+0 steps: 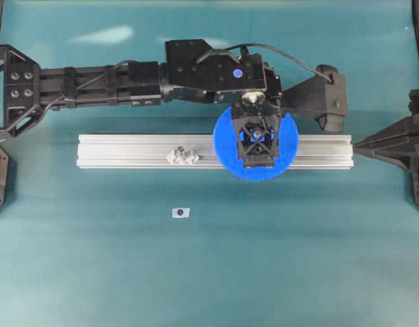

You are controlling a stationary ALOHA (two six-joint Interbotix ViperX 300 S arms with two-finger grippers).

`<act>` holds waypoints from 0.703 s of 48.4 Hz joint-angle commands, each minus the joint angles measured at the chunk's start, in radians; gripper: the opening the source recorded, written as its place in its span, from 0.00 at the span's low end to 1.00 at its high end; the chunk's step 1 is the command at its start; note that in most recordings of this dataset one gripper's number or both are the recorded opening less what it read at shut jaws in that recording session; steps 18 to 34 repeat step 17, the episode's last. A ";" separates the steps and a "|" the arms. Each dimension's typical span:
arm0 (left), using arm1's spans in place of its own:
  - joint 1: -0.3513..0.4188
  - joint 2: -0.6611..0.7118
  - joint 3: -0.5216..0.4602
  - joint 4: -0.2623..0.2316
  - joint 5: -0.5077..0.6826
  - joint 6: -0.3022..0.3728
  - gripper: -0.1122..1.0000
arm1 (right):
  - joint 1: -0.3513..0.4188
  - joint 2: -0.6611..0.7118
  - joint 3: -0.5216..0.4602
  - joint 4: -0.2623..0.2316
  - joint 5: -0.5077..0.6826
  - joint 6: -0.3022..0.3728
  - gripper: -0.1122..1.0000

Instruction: Insert the large gear onto the shaft.

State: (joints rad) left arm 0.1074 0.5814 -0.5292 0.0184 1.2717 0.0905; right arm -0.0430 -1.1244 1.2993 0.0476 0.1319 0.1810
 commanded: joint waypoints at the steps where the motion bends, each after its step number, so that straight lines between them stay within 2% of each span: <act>1: -0.005 -0.038 -0.026 0.002 0.002 -0.002 0.84 | 0.000 0.006 -0.011 0.000 -0.008 0.009 0.15; 34: -0.011 -0.038 -0.031 0.002 -0.005 0.002 0.85 | -0.002 0.006 -0.012 0.000 -0.009 0.009 0.15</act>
